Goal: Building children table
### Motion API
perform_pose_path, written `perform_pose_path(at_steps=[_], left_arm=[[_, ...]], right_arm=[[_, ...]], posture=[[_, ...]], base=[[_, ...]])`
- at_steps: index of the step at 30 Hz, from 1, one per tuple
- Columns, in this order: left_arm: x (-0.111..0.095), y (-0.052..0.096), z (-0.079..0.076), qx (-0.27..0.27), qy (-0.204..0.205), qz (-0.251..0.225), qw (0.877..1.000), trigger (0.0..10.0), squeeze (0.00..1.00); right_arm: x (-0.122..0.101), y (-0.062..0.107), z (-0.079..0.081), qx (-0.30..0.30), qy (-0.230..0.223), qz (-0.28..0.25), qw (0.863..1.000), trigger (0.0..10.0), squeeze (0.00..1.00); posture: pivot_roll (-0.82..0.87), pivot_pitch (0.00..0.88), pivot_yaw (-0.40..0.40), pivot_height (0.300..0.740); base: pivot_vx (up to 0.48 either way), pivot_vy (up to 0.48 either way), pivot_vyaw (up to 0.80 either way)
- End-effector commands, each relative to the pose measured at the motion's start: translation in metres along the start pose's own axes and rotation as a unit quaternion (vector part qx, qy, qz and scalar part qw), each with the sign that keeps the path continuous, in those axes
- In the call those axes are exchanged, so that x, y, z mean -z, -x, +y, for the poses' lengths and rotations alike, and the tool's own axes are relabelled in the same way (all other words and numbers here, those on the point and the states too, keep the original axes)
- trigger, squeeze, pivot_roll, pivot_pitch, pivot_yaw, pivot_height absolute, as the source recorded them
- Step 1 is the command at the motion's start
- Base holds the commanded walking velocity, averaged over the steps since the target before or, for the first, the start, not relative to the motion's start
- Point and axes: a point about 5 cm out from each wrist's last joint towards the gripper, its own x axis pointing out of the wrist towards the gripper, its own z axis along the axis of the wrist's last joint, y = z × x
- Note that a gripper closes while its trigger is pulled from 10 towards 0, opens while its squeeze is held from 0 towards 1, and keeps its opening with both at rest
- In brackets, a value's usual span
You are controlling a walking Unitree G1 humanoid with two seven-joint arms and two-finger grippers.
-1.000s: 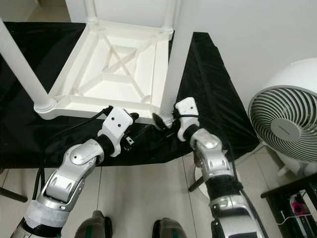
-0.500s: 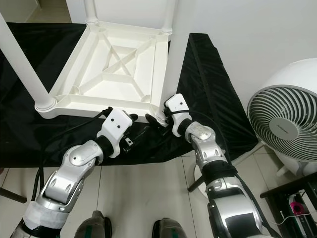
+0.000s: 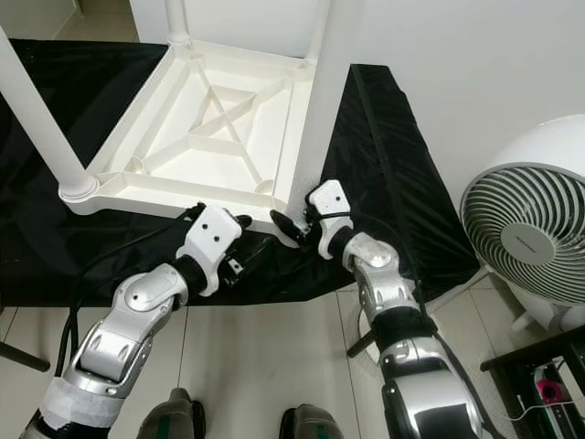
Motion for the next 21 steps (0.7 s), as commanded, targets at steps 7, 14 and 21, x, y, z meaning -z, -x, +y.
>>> perform_pose_path(at_steps=[7, 14, 21], left_arm=[[0.0, -0.002, -0.002, -0.007, -0.003, 0.001, 1.0, 10.0, 0.0], [0.0, -0.003, -0.003, -0.003, -0.004, 0.0, 1.0, 10.0, 0.0], [-0.001, -0.004, -0.004, 0.001, -0.003, -0.001, 1.0, 10.0, 0.0]], right_arm=[[0.021, 0.01, 0.015, 0.173, -0.091, 0.022, 0.98, 0.0, 0.0], [0.026, 0.018, 0.024, 0.265, -0.068, 0.041, 0.961, 0.0, 0.0], [0.02, 0.018, 0.03, 0.293, -0.081, 0.032, 0.952, 0.0, 0.0]], posture=[[0.04, 0.025, -0.062, 0.74], [0.03, 0.025, -0.059, 0.74], [0.02, 0.027, -0.056, 0.74]], base=[[0.0, 0.0, 0.0], [0.0, 0.0, 0.0], [0.0, 0.0, 0.0]])
